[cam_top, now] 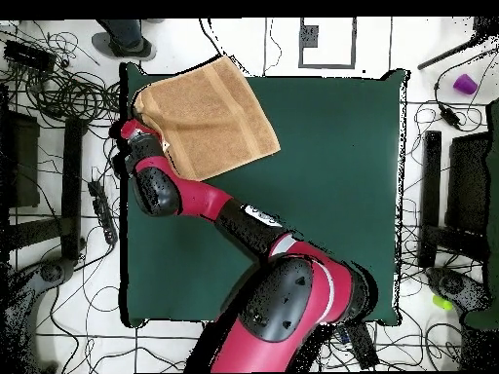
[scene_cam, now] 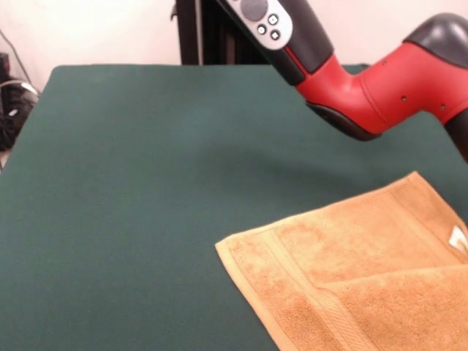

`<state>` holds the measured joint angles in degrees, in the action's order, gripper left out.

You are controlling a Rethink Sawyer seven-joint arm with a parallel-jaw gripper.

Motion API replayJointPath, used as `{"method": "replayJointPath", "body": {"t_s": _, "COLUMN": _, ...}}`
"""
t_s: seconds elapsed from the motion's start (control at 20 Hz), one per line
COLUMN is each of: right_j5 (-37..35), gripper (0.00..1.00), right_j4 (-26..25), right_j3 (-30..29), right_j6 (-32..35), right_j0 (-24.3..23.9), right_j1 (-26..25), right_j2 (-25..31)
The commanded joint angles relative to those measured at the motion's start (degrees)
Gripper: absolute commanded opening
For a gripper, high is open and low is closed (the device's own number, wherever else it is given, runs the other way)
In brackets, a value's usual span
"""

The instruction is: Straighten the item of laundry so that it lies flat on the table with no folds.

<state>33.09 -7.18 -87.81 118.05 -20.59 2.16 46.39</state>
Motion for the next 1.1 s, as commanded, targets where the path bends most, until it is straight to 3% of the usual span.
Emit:
{"method": "replayJointPath", "body": {"t_s": 0.05, "right_j5": -3.42, "gripper": 0.0, "right_j4": 1.5, "right_j3": 1.59, "right_j6": 10.79, "right_j0": 1.6, "right_j1": -0.63, "right_j2": -0.99}}
{"method": "replayJointPath", "body": {"t_s": 0.35, "right_j5": -3.69, "gripper": 0.0, "right_j4": 5.54, "right_j3": 0.41, "right_j6": 9.69, "right_j0": 3.09, "right_j1": 1.01, "right_j2": -4.15}}
{"method": "replayJointPath", "body": {"t_s": 0.4, "right_j5": -3.84, "gripper": 1.0, "right_j4": 6.03, "right_j3": 0.23, "right_j6": 9.7, "right_j0": 3.21, "right_j1": 1.21, "right_j2": -4.39}}
{"method": "replayJointPath", "body": {"t_s": 1.1, "right_j5": 1.84, "gripper": 1.0, "right_j4": 8.16, "right_j3": -3.54, "right_j6": 10.4, "right_j0": 4.29, "right_j1": 4.37, "right_j2": -6.65}}
